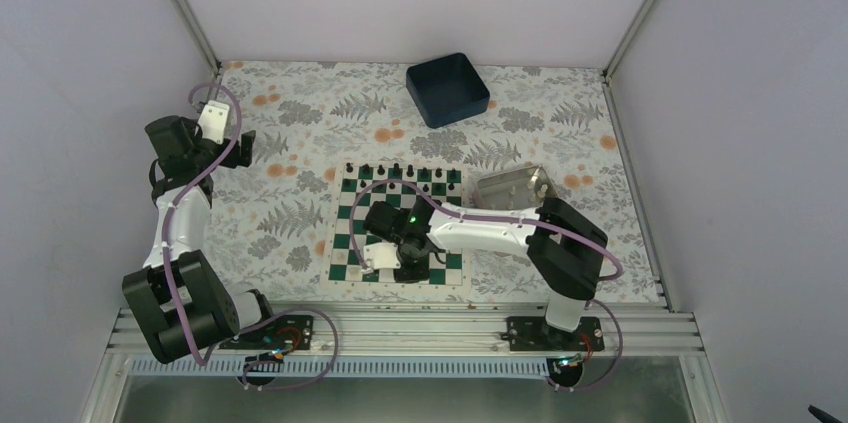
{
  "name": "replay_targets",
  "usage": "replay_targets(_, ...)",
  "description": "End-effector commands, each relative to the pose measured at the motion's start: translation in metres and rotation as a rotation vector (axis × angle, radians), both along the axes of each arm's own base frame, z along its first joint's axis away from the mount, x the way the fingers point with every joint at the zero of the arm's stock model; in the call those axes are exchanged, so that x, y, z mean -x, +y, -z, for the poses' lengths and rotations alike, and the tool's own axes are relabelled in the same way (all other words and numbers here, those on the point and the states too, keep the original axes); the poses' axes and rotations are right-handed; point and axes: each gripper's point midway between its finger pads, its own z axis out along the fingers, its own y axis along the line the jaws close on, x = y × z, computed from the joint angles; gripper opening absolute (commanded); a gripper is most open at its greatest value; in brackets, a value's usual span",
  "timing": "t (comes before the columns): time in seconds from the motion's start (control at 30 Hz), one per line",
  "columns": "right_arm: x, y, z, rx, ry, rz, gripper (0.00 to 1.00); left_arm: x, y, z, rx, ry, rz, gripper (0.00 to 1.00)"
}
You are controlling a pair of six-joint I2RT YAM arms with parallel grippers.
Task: Set up the chess pieces on the board
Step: Place the chess piece on the chessboard, then pick up the chess piece from the storage box.
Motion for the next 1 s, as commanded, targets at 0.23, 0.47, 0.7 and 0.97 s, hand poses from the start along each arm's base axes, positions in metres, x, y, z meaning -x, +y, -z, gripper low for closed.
replay_targets(0.23, -0.029, -0.006, -0.047, -0.09, -0.061, 0.087, 0.4, -0.001, 0.001, 0.0, -0.003, -0.007, 0.0, 1.0)
replay_targets(0.47, -0.122, -0.079, -0.102, -0.192, -0.167, 0.367, 0.42, -0.002, 0.001, -0.001, -0.001, -0.01, -0.001, 1.0)
replay_targets(0.7, -0.209, -0.215, -0.086, -0.127, -0.267, 0.699, 0.42, -0.001, 0.0, -0.005, -0.002, -0.022, -0.001, 1.0)
replay_targets(0.97, -0.246, -0.309, -0.061, -0.017, -0.322, 0.888, 0.39, -0.001, 0.001, -0.006, -0.004, -0.025, -0.003, 1.0)
